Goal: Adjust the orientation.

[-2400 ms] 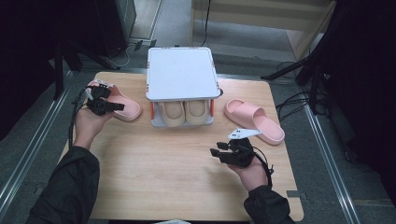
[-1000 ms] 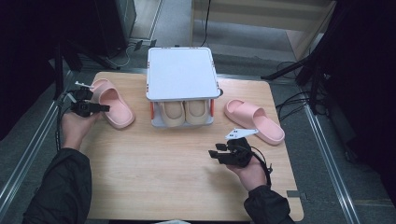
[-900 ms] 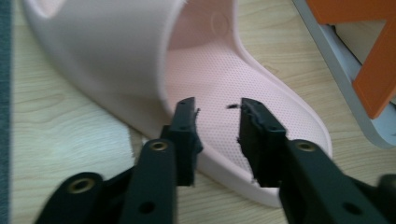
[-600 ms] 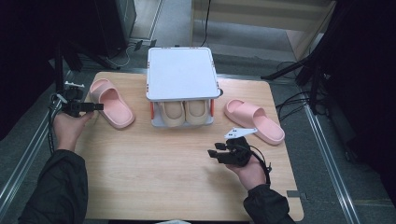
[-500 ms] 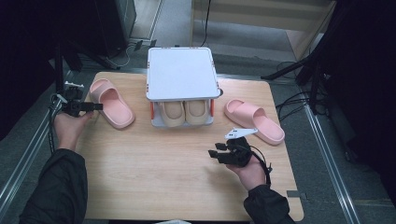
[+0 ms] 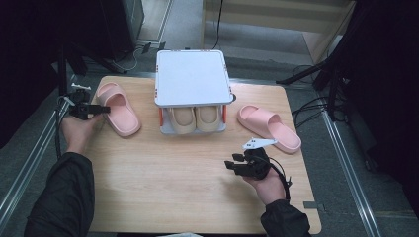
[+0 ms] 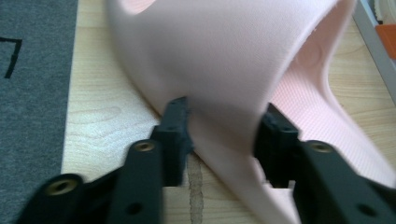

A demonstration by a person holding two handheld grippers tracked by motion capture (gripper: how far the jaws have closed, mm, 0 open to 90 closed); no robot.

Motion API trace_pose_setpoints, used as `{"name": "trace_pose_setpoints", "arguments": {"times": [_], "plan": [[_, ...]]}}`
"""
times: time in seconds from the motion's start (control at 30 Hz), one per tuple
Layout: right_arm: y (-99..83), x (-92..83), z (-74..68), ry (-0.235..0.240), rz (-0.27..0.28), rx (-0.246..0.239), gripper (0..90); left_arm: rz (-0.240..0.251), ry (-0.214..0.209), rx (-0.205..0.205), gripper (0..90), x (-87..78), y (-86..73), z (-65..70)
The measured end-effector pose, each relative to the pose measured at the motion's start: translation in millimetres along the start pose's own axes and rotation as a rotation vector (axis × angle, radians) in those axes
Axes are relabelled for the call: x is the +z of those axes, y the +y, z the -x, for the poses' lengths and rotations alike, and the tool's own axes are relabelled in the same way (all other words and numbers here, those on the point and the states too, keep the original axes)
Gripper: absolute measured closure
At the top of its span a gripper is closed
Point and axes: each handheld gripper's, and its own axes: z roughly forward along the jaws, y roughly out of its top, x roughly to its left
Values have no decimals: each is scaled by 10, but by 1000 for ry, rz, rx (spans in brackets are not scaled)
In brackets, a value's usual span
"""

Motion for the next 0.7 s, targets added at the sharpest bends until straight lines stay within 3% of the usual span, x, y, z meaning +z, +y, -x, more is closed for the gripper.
{"name": "trace_pose_setpoints", "arguments": {"times": [0.2,0.37,0.7], "plan": [[-8,-11,14,1,5,3,546,1,34,31,769,-42,-7,-21],[5,-5,11,-2,14,1,533,-9,30,75,844,-69,-8,8],[60,-5,14,0,26,-5,534,-10,18,119,850,-224,-51,74]]}}
